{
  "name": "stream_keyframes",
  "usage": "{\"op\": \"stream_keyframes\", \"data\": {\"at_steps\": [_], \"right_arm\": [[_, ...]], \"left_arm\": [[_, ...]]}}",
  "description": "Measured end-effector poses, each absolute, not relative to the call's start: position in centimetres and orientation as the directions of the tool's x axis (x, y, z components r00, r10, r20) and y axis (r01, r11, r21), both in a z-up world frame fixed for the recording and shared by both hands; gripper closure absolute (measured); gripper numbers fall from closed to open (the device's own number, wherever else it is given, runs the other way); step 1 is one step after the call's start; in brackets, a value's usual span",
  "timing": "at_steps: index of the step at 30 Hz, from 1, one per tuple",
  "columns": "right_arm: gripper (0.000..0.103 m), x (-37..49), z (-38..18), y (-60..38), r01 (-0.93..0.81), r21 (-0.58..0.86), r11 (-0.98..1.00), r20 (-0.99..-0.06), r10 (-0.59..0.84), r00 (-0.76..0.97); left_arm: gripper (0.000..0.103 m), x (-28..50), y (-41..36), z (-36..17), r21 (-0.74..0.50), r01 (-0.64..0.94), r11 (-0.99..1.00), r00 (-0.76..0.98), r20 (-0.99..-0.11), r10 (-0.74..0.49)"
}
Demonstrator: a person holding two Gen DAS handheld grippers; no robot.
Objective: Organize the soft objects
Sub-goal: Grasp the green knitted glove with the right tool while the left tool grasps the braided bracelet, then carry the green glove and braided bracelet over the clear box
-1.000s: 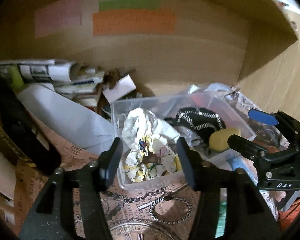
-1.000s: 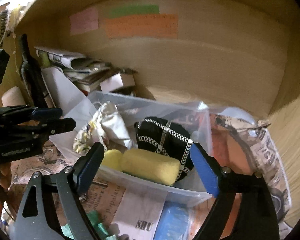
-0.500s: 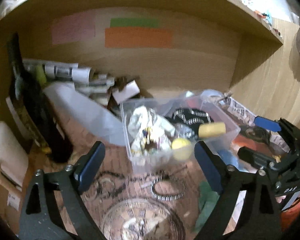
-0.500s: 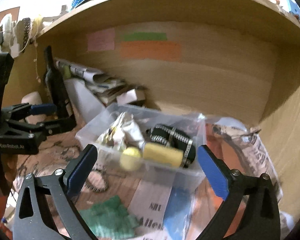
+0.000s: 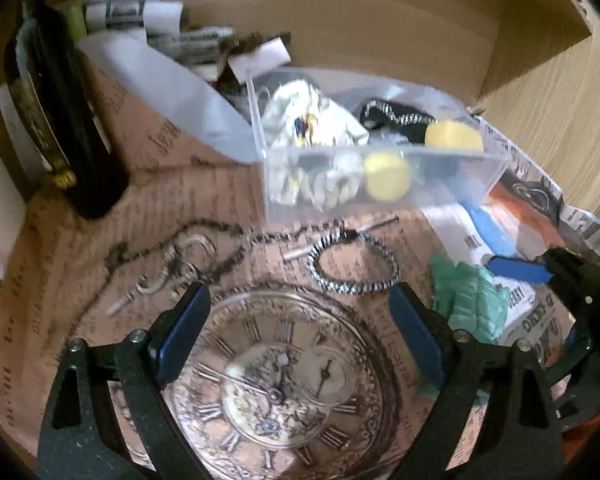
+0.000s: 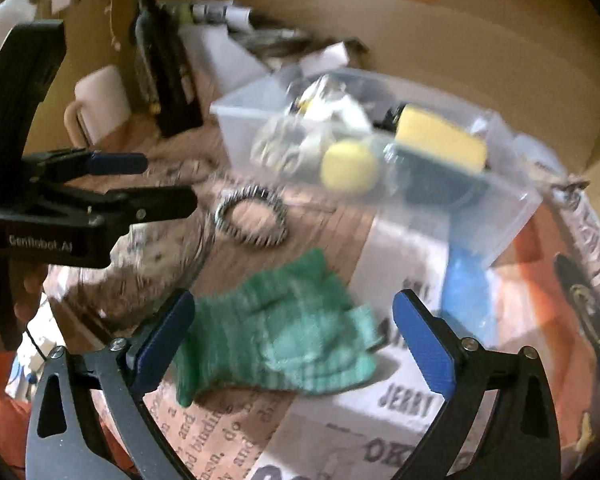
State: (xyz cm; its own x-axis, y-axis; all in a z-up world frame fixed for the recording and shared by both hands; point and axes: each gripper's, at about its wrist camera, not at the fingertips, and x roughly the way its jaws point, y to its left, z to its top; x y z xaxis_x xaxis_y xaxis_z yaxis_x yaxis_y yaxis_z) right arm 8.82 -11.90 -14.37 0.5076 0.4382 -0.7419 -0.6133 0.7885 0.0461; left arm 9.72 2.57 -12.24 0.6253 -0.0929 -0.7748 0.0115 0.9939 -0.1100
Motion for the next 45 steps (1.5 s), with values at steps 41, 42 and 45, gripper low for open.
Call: {"op": "stream_keyframes", "data": {"at_steps": [41, 42, 45], "right_arm": [[0.076, 10.6, -6.3, -19.5, -0.413, 0.077, 0.907, -0.475, 0.398, 0.785], [0.076, 10.8, -5.9, -19.1, -0.419, 0.073, 0.905, -0.462, 0.403, 0.790], [0.076, 11.5, -4.9, -18.0, -0.434, 0.058, 0.899, -0.437, 0.414, 0.799]], "left_arm": [[0.083, 11.2, 0.3, -8.9, -0.095, 0.081, 0.992, 0.704, -0.699, -0.124], [0.083, 11.2, 0.6, -8.4, -0.097, 0.079, 0.992, 0.716, -0.687, -0.124], [0.083, 11.3, 1.4, -7.1, -0.097, 0.069, 0.993, 0.744, -0.658, -0.116]]}}
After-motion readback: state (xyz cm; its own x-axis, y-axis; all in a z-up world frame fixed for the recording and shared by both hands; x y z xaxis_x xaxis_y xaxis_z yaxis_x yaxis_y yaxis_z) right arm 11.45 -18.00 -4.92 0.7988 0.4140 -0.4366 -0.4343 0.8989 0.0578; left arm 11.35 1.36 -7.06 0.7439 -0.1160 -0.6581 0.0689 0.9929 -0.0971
